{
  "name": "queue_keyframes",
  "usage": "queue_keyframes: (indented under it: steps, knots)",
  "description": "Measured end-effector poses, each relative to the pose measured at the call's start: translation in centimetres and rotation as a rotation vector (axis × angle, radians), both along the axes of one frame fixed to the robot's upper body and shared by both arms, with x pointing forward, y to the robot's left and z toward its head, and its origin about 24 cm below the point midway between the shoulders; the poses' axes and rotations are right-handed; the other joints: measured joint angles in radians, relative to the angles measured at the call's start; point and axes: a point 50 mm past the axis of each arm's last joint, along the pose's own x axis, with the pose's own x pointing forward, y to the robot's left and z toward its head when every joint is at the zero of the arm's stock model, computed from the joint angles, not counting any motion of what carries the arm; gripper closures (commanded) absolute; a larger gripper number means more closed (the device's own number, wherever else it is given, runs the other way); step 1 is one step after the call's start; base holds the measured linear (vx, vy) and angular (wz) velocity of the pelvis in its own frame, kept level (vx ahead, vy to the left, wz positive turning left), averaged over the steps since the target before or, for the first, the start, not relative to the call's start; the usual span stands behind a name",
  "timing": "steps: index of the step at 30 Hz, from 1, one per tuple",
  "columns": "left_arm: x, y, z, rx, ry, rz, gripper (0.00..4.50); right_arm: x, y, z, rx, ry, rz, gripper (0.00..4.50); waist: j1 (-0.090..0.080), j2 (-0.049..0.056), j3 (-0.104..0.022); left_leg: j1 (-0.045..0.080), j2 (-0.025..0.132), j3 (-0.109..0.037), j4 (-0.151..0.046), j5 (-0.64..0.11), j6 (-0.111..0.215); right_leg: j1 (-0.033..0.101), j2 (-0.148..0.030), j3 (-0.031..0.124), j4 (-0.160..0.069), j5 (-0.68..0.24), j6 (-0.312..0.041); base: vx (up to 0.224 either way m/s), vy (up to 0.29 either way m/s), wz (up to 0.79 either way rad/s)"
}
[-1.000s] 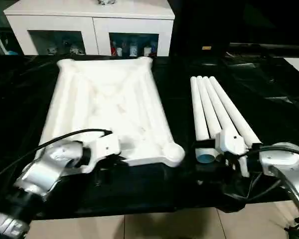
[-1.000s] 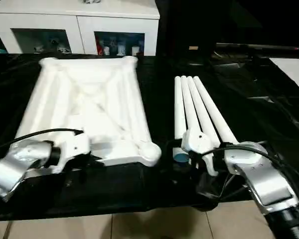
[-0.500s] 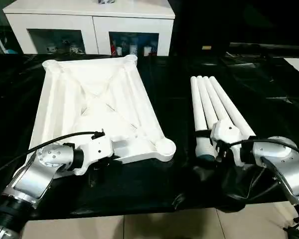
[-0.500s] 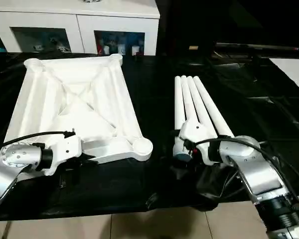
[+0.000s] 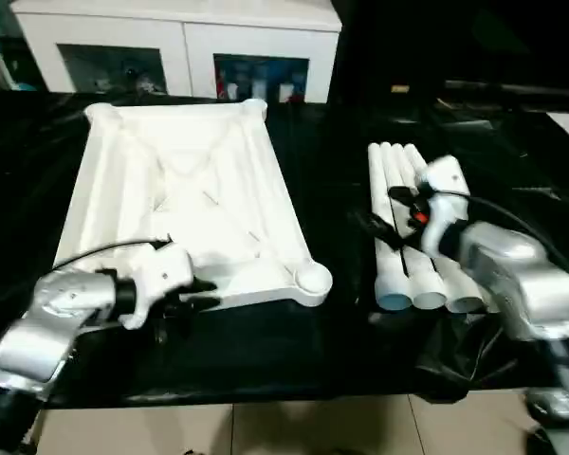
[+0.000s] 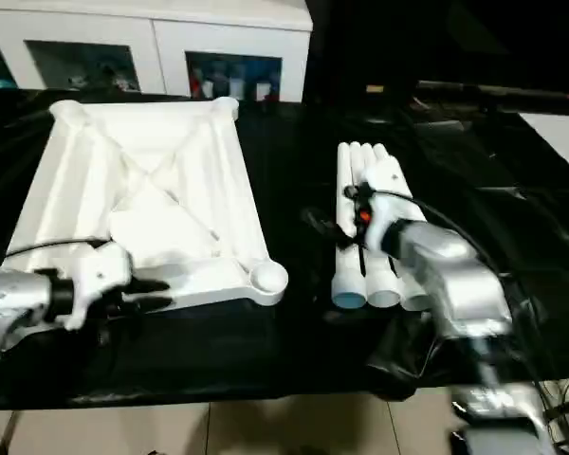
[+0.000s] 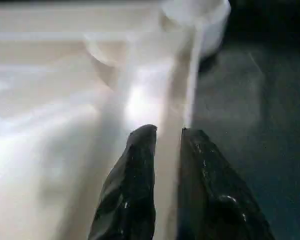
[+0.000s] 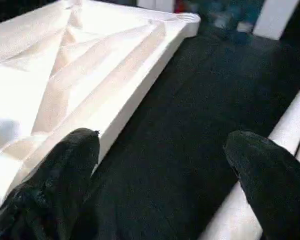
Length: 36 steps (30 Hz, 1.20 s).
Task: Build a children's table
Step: Move table base, then pick table leg
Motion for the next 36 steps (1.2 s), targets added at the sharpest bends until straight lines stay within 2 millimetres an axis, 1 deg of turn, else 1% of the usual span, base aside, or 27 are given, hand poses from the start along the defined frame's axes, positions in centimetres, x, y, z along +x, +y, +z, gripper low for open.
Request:
queue_keyframes:
  steps: [2, 4, 7, 10, 13, 15, 17, 19, 23, 28, 32, 36]
  knots:
    - [0.1, 0.2, 0.9, -0.027, -0.023, 0.03, 3.49, 0.4, -0.1, 0.2, -0.031, 0.035, -0.04, 0.05, 0.006, 0.0, 0.0, 0.0, 0.0, 0.0, 0.0, 0.0, -0.001, 0.0, 0.0, 0.0, 0.0, 0.0, 0.0, 0.0, 0.0, 0.0]
    - [0.0, 0.1, 1.6, -0.056, -0.024, 0.044, 3.49, 0.8, -0.1, 0.2, -0.063, 0.088, -0.076, 0.05, 0.01, -0.002, 0.001, 0.0, 0.0, 0.001, 0.0, 0.001, -0.002, 0.0, 0.0, 0.0, 0.001, 0.0, 0.0, 0.0, 0.0, 0.0]
    - [-0.1, -1.0, 2.5, -0.122, -0.017, 0.027, 3.49, 1.4, 0.1, 0.4, -0.118, 0.163, -0.132, 0.05, 0.014, -0.006, 0.002, 0.001, 0.001, 0.001, 0.0, 0.001, -0.004, 0.0, 0.001, 0.0, 0.002, 0.0, 0.0, 0.0, 0.0, 0.0]
    - [-0.1, -2.3, 3.2, -0.168, -0.016, -0.004, 3.49, 2.3, 0.1, 0.4, -0.166, 0.206, -0.208, 0.05, 0.018, -0.014, 0.005, 0.0, 0.001, 0.002, 0.0, 0.002, -0.011, -0.001, 0.001, 0.0, 0.004, 0.0, 0.0, 0.0, 0.0, 0.0]
    - [-0.1, -2.9, 3.3, -0.159, -0.005, -0.028, 3.49, 2.7, -0.4, 0.2, -0.196, 0.257, -0.263, 0.05, 0.016, -0.027, 0.011, 0.001, 0.002, 0.002, -0.001, 0.005, -0.016, -0.002, 0.001, 0.0, 0.005, 0.0, 0.0, 0.0, 0.0, 0.0]
    - [0.0, -3.4, 3.4, -0.149, -0.007, -0.049, 3.49, 2.8, -0.7, 0.0, -0.232, 0.307, -0.29, 0.05, 0.016, -0.042, 0.019, -0.002, 0.003, 0.002, -0.004, 0.007, -0.014, -0.005, 0.002, -0.001, 0.005, 0.002, -0.001, 0.0, 0.0, 0.0]
    - [0.2, -3.7, 3.7, -0.149, -0.011, -0.056, 3.49, 2.9, -0.8, 0.0, -0.246, 0.329, -0.3, 0.05, 0.015, -0.054, 0.025, -0.005, 0.003, 0.003, -0.006, 0.01, -0.013, -0.009, 0.002, 0.0, 0.005, 0.003, -0.002, 0.0, 0.0, 0.0]
    - [0.1, -4.0, 4.0, -0.149, -0.012, -0.061, 3.49, 2.8, -0.8, 0.0, -0.251, 0.361, -0.308, 0.05, 0.015, -0.061, 0.03, -0.009, 0.003, 0.004, -0.007, 0.012, -0.012, -0.014, 0.003, 0.0, 0.005, 0.004, -0.002, 0.0, 0.0, 0.0]
    - [-0.2, -4.4, 4.4, -0.153, -0.003, -0.074, 3.49, 2.5, -1.0, -0.4, -0.258, 0.416, -0.315, 0.05, 0.014, -0.075, 0.045, -0.009, 0.003, 0.005, -0.012, 0.016, -0.018, -0.017, 0.003, 0.0, 0.005, 0.004, -0.002, 0.0, 0.0, 0.0]
    - [-0.7, -4.8, 4.6, -0.138, 0.006, -0.098, 3.49, 2.2, -0.7, -1.0, -0.252, 0.483, -0.31, 0.05, 0.014, -0.083, 0.05, -0.009, 0.003, 0.006, -0.017, 0.02, -0.019, -0.02, 0.004, 0.0, 0.004, 0.003, -0.004, 0.0, 0.0, 0.0]
    - [-0.8, -5.1, 4.2, -0.131, 0.024, -0.11, 3.49, 2.1, -0.6, -1.2, -0.248, 0.509, -0.303, 0.05, 0.015, -0.089, 0.055, -0.009, 0.005, 0.006, -0.018, 0.021, -0.02, -0.02, 0.006, 0.0, 0.004, 0.003, -0.004, 0.0, 0.0, 0.0]
    - [-0.9, -5.3, 4.3, -0.127, 0.025, -0.12, 3.49, 2.2, -0.3, -1.2, -0.23, 0.529, -0.287, 0.05, 0.014, -0.09, 0.055, -0.009, 0.005, 0.006, -0.018, 0.021, -0.021, -0.02, 0.006, 0.0, 0.005, 0.003, -0.004, 0.0, 0.0, 0.0]
